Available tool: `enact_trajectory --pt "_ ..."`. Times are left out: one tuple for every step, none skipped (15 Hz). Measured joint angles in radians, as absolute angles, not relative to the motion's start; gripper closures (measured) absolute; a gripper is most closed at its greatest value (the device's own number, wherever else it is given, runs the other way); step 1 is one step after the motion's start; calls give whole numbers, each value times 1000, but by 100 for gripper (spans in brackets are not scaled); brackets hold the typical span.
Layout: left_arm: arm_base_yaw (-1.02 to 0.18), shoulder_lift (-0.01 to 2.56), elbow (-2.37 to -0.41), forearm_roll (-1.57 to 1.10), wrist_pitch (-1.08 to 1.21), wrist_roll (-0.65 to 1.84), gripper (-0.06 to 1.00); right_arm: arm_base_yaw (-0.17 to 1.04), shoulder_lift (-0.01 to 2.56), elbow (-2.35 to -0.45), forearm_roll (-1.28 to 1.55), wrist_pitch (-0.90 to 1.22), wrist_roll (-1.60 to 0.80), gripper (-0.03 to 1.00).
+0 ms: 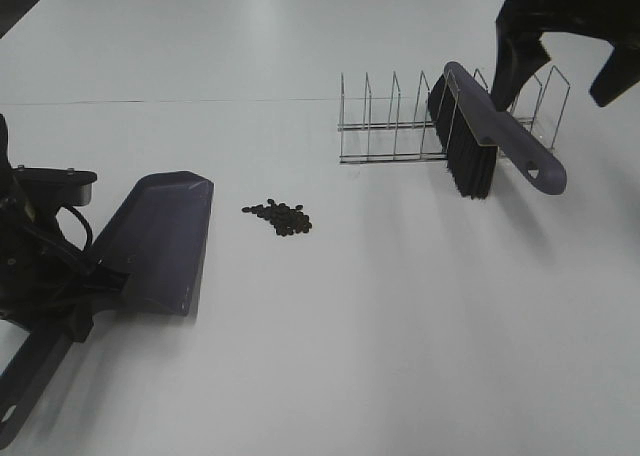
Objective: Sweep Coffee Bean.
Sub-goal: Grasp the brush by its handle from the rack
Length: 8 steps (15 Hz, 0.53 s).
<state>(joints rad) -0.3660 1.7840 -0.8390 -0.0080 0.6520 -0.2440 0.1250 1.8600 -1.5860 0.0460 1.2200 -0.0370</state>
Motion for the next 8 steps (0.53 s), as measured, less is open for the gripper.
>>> enact_trajectory --pt "-366 1784 -839 -8 655 -244 63 125 1939 -1659 46 1220 -40 3" --pt "-366 1784 -839 -9 657 -244 63 125 2009 -1723 46 1220 -49 3" --pt "-366 1784 -839 -11 657 -244 63 125 2079 -1795 46 1220 -59 3" --pt "-366 1784 -839 -16 660 -244 63 125 2137 -1859 46 1220 -65 3" --pt "-366 1784 -839 -20 660 -244 63 125 2191 -1926 46 1220 -66 3" --pt "-366 1784 -839 -27 660 -244 63 125 2236 -1981 46 1220 -68 3" --pt "-366 1784 -839 -33 661 -245 63 124 2274 -2028 46 1220 -69 3" --pt "-366 1784 -839 -35 663 -246 63 118 2307 -2066 50 1220 -71 3"
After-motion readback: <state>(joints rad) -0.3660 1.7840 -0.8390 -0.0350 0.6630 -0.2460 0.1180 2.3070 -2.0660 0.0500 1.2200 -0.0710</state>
